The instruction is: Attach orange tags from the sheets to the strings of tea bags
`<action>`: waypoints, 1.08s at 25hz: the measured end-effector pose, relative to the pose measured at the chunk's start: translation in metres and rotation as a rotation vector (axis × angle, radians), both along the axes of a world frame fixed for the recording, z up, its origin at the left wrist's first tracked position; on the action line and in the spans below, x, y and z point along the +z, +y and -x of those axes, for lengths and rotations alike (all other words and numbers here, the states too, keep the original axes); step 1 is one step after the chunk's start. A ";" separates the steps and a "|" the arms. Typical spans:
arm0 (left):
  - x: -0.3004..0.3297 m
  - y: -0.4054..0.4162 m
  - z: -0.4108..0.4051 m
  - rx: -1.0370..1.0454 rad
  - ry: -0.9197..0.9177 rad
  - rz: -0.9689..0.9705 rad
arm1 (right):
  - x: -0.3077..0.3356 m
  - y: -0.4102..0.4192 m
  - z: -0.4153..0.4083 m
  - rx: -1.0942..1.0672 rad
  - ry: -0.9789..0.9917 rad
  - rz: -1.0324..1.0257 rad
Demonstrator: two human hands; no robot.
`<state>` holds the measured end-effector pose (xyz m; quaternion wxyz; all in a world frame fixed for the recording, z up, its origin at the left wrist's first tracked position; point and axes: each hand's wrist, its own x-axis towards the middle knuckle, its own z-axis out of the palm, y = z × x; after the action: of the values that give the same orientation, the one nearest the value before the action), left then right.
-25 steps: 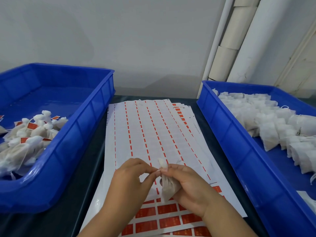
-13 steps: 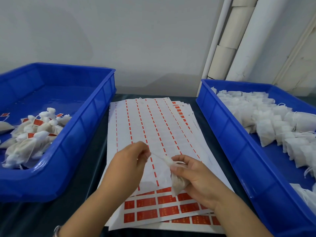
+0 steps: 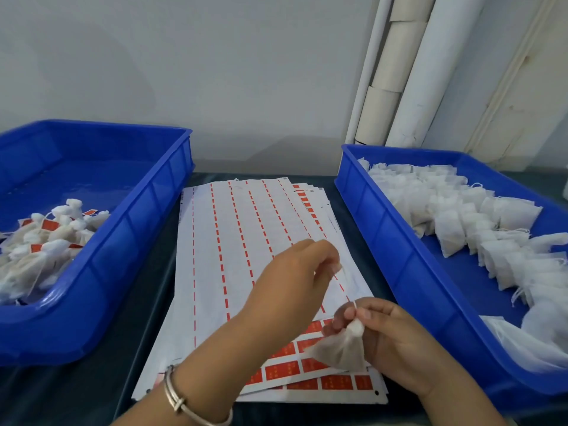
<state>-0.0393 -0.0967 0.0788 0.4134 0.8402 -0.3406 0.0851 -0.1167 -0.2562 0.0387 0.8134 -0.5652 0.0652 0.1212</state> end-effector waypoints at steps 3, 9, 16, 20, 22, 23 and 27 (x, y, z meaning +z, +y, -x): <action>-0.014 -0.010 0.003 0.018 0.228 0.063 | 0.000 -0.006 0.009 -0.105 -0.041 -0.079; -0.074 -0.020 0.031 -0.106 0.203 -0.359 | -0.004 -0.012 0.026 -0.438 -0.046 -0.146; -0.098 -0.020 0.033 -0.103 0.057 -0.569 | -0.019 -0.017 0.044 -0.571 0.170 0.076; -0.098 -0.005 0.035 -0.130 0.012 -0.569 | -0.030 -0.014 0.059 -0.451 0.285 0.447; -0.097 0.000 0.037 -0.141 -0.021 -0.576 | -0.034 -0.008 0.062 -0.387 0.260 0.730; -0.097 0.002 0.038 -0.144 -0.040 -0.583 | -0.033 -0.005 0.062 -0.369 0.235 0.825; -0.095 0.008 0.039 -0.129 -0.033 -0.535 | -0.029 0.002 0.059 -0.401 0.237 0.944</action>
<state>-0.0784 -0.0885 -0.0157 0.1759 0.8945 -0.4106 -0.0209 -0.1754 -0.2545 0.0096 0.4645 -0.8290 0.3110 -0.0165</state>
